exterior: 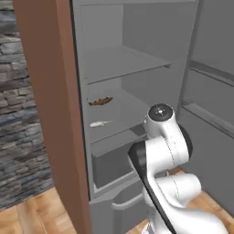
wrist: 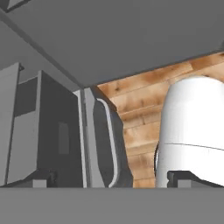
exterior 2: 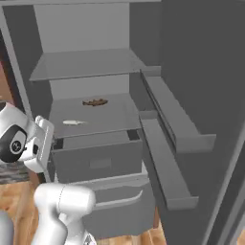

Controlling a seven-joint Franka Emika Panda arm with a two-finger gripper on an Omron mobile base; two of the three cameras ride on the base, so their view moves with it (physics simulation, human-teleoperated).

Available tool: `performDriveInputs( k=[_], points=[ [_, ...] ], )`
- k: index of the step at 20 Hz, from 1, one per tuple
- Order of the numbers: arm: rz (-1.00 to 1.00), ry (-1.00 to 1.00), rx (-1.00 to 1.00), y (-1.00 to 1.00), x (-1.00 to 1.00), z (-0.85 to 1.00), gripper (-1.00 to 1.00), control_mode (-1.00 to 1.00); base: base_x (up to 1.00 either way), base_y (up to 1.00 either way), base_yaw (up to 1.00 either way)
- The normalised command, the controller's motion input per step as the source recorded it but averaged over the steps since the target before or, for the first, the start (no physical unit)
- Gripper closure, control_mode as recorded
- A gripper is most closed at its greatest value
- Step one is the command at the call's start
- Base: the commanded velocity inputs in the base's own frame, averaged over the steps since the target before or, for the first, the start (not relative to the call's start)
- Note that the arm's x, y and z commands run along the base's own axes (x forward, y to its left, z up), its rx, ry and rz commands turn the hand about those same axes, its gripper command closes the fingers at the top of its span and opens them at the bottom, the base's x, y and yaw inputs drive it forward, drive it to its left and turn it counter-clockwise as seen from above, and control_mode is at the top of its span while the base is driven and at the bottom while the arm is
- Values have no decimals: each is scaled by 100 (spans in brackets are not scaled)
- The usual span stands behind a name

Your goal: Place the fish on the counter behind the older fish on the same shelf of the fridge to maintain FIFO order. Close the fridge door when finished.

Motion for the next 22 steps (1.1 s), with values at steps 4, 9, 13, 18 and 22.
performDriveInputs(
  k=[4,9,13,18,22],
  points=[
    [0,0,0,0,0,0,-100,100,-97,23,-62],
    [0,0,0,0,0,0,-100,100,-84,6,-82],
    [0,0,0,0,0,0,-100,100,-68,0,-85],
    [0,0,0,0,0,0,-100,100,-68,0,-84],
    [0,0,0,0,0,0,-100,100,-59,-11,-81]
  ],
)
